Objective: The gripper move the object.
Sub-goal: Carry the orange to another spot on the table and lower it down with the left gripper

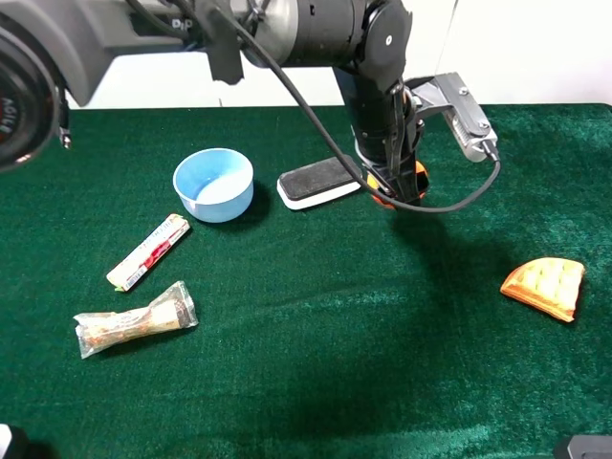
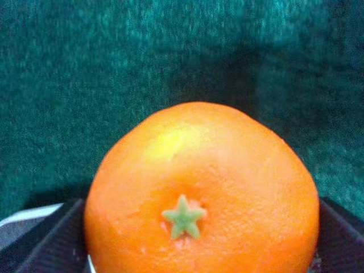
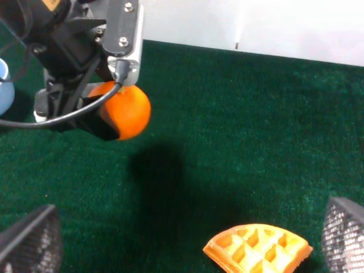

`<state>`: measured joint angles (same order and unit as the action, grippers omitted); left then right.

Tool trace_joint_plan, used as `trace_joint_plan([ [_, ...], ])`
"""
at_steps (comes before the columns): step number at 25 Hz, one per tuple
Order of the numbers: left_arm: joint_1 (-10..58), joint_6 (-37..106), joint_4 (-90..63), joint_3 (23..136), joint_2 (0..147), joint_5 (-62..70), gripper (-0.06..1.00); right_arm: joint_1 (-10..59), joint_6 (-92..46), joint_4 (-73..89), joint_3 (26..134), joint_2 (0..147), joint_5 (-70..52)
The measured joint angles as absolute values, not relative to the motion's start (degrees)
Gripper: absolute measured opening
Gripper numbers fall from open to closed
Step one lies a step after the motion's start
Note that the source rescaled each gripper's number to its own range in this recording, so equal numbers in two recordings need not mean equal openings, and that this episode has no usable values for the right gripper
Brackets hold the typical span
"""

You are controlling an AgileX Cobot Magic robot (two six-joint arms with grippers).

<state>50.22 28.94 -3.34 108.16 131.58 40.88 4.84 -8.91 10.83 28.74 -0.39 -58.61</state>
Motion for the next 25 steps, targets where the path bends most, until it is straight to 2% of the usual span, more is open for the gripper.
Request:
trace_joint_plan([
  [4,50.2,28.0,-3.1,104.9,129.1,41.6,0.0,4.8,-8.9,10.8,28.7,-0.4,-58.6],
  [25,49.5,17.1,0.0,61.9,107.4,23.5,0.0,4.8,-8.9,10.9,28.7,-0.4,-58.6],
])
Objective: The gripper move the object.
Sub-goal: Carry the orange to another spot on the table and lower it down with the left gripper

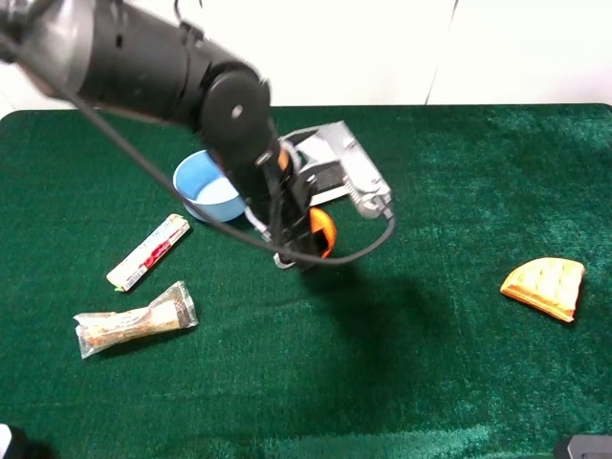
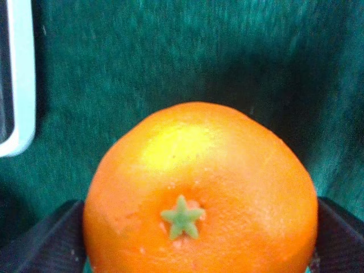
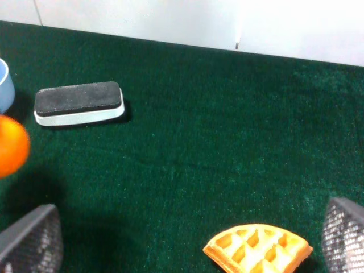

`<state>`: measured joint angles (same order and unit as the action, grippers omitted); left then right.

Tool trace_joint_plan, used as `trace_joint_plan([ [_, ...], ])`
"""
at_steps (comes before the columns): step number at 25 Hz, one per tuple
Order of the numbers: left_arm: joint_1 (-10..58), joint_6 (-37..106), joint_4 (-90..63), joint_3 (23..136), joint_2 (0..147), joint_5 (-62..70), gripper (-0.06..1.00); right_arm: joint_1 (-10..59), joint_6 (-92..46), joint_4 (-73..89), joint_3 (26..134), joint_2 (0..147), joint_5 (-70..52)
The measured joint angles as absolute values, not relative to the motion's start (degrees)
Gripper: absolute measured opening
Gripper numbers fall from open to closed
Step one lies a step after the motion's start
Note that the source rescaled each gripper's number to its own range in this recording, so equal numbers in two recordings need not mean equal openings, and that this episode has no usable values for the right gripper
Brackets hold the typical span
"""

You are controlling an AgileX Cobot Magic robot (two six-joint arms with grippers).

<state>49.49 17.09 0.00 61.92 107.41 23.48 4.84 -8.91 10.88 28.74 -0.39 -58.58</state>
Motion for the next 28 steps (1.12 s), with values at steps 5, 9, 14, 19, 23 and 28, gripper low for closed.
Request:
trace_joint_plan([
  [5,49.5,14.4,1.4,56.3,107.1,19.8,0.0,4.8,-8.9,10.9,28.7,-0.4,-58.6],
  [9,49.5,14.0,1.6,52.8,107.1,15.5,0.0,4.8,-8.9,10.9,28.7,-0.4,-58.6],
  [14,49.5,13.9,1.6,50.9,107.1,13.6,0.0,4.8,-8.9,10.9,28.7,-0.4,-58.6],
  [19,49.5,13.9,1.6,49.6,107.1,12.6,0.0,4.8,-8.9,10.9,28.7,-0.4,-58.6],
  [23,49.5,13.9,1.6,49.6,107.1,12.7,0.0,4.8,-8.9,10.9,28.7,-0.4,-58.6],
  [28,49.5,13.9,1.6,49.6,107.1,12.7,0.0,4.8,-8.9,10.9,28.7,-0.4,-58.6],
])
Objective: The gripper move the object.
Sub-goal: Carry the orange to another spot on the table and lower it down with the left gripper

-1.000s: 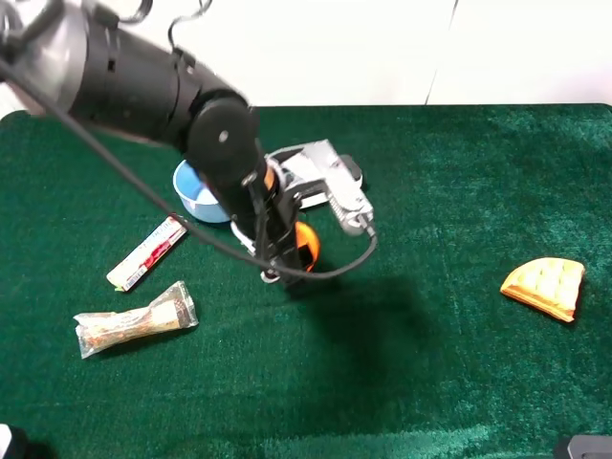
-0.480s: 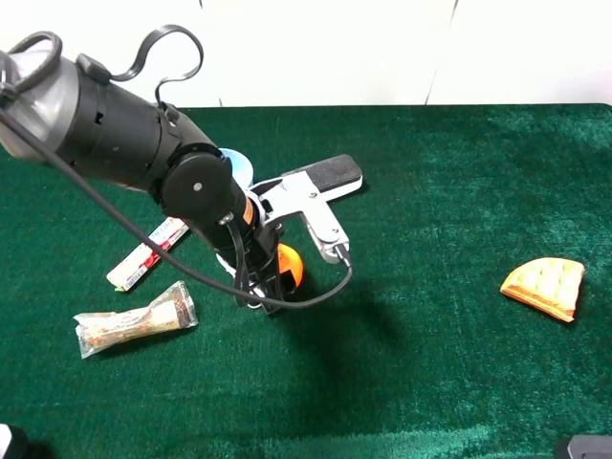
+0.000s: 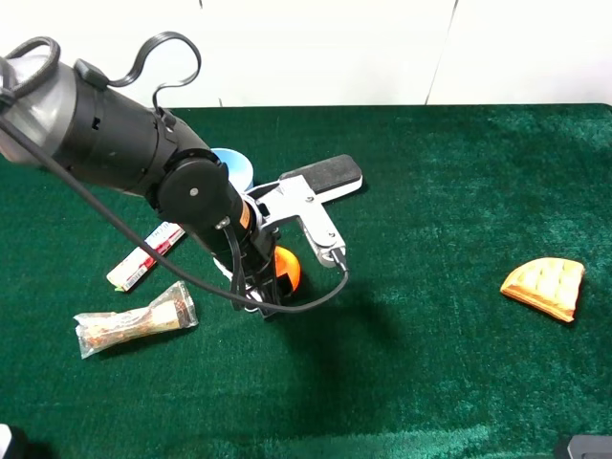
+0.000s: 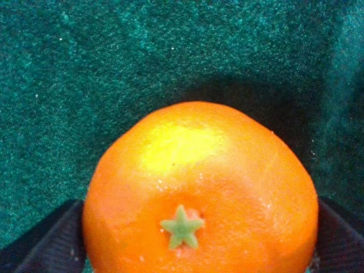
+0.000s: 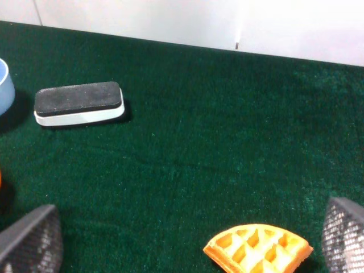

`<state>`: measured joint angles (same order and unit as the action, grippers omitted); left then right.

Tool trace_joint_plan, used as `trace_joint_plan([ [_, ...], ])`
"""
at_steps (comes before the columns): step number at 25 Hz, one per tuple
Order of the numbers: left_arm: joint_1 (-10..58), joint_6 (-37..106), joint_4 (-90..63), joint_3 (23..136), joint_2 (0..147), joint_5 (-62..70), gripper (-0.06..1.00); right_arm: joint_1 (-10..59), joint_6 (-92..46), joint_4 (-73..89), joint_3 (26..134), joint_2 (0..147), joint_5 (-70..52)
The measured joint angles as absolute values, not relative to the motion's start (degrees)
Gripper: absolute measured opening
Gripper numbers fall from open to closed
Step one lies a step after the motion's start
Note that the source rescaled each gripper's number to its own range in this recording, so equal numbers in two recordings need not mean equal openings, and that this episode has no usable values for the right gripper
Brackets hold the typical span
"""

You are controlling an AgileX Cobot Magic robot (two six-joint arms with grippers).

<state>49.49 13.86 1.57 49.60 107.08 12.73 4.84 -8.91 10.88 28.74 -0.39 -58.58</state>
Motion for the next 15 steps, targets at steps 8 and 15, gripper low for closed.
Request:
trace_joint_plan([
  [8,49.5,13.9,1.6,49.6,107.1,12.7,0.0,4.8,-8.9,10.9,28.7,-0.4,-58.6],
  [15,49.5,13.9,1.6,49.5,107.1,13.1,0.68,4.8,-8.9,10.9,28.7,-0.4,-58.6],
])
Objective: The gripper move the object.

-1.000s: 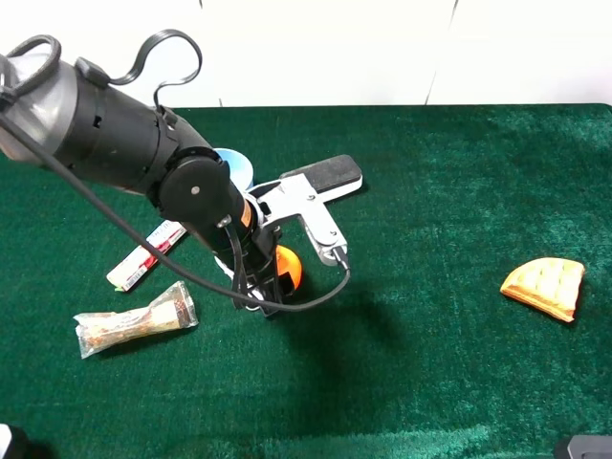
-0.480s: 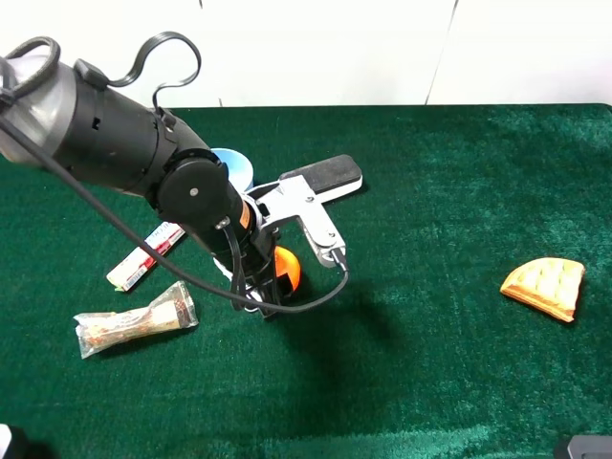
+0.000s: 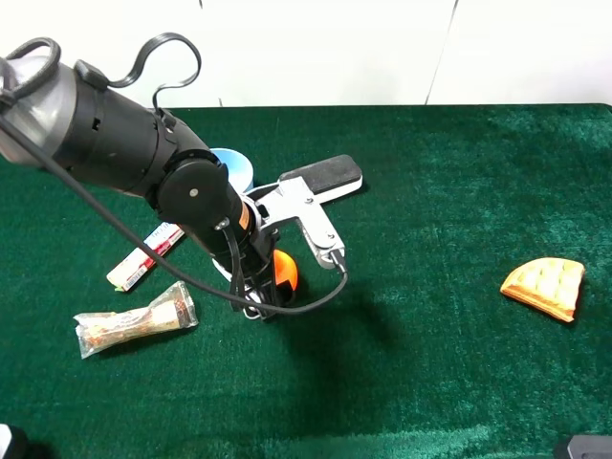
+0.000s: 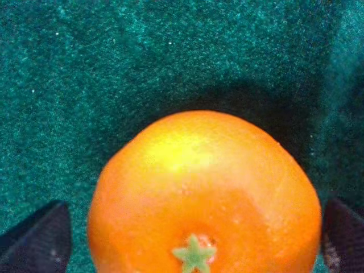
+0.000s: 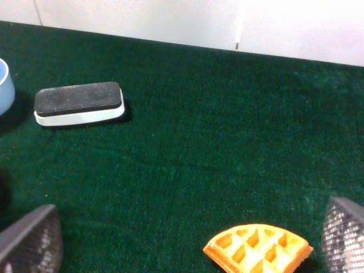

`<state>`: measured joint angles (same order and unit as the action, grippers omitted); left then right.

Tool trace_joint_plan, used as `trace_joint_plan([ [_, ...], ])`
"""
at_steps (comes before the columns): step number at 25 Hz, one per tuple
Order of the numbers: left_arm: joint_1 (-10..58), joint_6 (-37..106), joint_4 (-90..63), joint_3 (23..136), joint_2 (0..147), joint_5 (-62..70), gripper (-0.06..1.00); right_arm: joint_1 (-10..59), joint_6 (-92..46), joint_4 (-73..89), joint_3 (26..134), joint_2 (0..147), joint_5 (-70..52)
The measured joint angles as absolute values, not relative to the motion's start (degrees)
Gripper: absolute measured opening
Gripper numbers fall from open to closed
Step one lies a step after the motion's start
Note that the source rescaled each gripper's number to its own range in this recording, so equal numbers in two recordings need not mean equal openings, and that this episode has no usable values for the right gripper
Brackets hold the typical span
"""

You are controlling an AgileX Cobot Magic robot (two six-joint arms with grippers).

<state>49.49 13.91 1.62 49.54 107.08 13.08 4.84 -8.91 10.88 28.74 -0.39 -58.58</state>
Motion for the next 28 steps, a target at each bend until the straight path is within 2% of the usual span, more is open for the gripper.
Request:
trace_joint_plan([
  [1,49.5,13.9,1.6,49.5,107.1,13.1,0.8,4.8,-8.9,10.9,28.7,-0.4,-58.6],
  [2,49.5,13.9,1.6,49.5,107.1,13.1,0.86,4.8,-8.9,10.9,28.7,-0.4,-58.6],
  [4,49.5,13.9,1.6,49.5,107.1,13.1,0.95,4.8,-8.9,10.9,28.7,-0.4,-58.6],
  [6,49.5,13.9,1.6,49.5,107.1,13.1,0.98,4.8,-8.9,10.9,28.7,-0.4,-58.6],
  [14,49.5,13.9,1.6,49.5,104.0,13.1,0.98,4.8,-8.9,10.9,28.7,-0.4,-58.6],
  [28,49.3,11.4,1.6,49.5,80.1,23.7,1.0,4.8,-8.9,10.9,28.7,-0.4,-58.6],
])
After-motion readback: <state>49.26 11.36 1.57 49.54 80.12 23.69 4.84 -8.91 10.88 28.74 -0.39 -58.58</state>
